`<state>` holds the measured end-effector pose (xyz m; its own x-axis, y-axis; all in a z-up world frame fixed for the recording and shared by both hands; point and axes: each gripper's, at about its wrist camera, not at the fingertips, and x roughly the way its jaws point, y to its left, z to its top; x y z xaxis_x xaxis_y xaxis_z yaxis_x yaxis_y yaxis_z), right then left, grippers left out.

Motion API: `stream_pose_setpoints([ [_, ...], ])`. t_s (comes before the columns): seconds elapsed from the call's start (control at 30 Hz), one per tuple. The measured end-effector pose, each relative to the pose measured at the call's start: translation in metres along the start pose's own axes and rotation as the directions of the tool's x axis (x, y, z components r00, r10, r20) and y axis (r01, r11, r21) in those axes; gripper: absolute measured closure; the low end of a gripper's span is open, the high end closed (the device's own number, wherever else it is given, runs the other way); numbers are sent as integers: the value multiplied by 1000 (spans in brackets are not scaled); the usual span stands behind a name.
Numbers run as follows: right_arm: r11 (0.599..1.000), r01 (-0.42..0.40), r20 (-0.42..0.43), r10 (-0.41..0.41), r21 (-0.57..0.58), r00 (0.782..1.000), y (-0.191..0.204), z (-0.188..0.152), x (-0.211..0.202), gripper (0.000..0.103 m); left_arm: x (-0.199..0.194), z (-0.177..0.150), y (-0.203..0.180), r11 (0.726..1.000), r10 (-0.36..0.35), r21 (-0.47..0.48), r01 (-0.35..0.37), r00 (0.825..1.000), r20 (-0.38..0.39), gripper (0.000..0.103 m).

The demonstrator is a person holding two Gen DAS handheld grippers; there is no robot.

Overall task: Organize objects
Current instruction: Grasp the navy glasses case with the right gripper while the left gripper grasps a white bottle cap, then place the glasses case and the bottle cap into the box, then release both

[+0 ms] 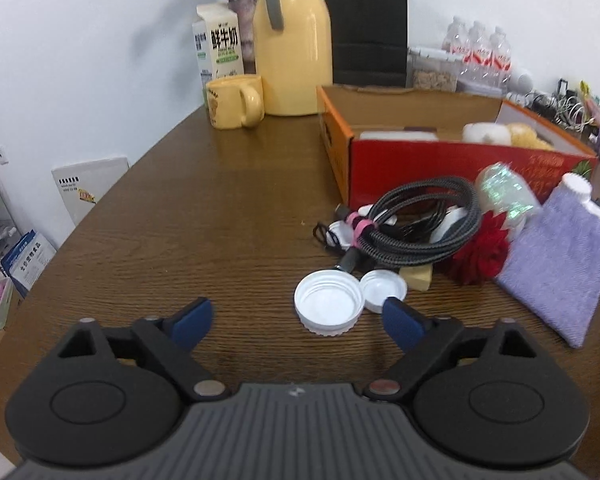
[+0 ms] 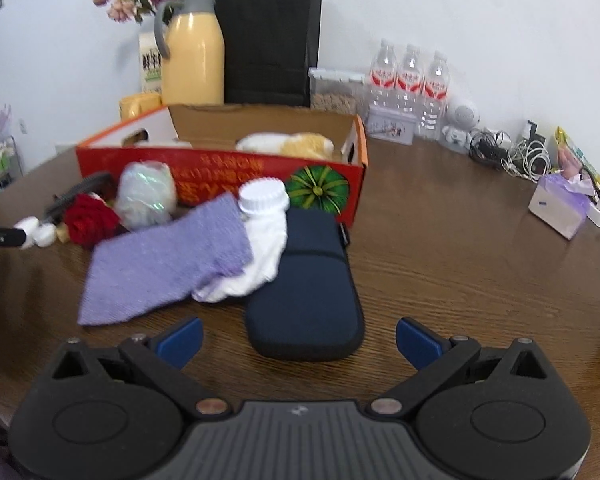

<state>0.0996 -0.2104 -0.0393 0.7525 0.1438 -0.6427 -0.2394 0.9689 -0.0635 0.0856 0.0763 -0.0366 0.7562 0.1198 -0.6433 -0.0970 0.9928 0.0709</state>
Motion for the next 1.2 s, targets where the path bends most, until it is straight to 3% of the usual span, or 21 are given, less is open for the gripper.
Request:
stream_pose_setpoints([
  [0.13, 1000, -3, -39, 2, -26, 999, -1, 3, 15, 0, 11, 1, 2, 1000, -3, -2, 3, 1000, -18, 28],
  [0.3, 999, -9, -72, 6, -36, 997, -6, 11, 33, 0, 17, 5, 5, 1000, -8, 3, 8, 1000, -6, 30],
  [0.4, 999, -13, -82, 9, -43, 997, -9, 16, 42, 1, 20, 8, 6, 999, -39, 0, 39, 999, -3, 41],
  [0.47, 999, -33, -86, 30, -38, 996, -12, 20, 48, 2, 20, 8, 7, 998, -67, 0, 67, 998, 5, 59],
  [0.5, 999, -44, -88, 42, -29, 995, -14, 21, 51, 2, 20, 8, 6, 997, -79, 3, 79, 997, 9, 62],
  [0.63, 998, -67, -77, 67, -8, 995, -17, 25, 59, 6, 20, 8, 1, 996, -91, 16, 91, 996, 19, 63],
  [0.7, 995, -96, -71, 97, 19, 993, -20, 25, 62, 15, 19, 7, 1, 995, -95, 13, 95, 995, 20, 63],
  [0.73, 994, -111, -63, 112, 24, 992, -20, 25, 61, 27, 19, 7, 1, 995, -96, 9, 96, 995, 20, 63],
  [0.77, 993, -115, -53, 116, 19, 992, -19, 25, 59, 33, 19, 7, 1, 995, -96, 7, 96, 995, 20, 63],
  [0.9, 992, -120, -32, 121, 34, 992, -20, 24, 51, 42, 16, 8, 2, 996, -92, 0, 92, 995, 29, 63],
  [1.2, 997, -60, 19, 60, 47, 998, -31, 19, 24, 45, -6, 18, 2, 996, -88, -3, 88, 992, 92, 63],
])
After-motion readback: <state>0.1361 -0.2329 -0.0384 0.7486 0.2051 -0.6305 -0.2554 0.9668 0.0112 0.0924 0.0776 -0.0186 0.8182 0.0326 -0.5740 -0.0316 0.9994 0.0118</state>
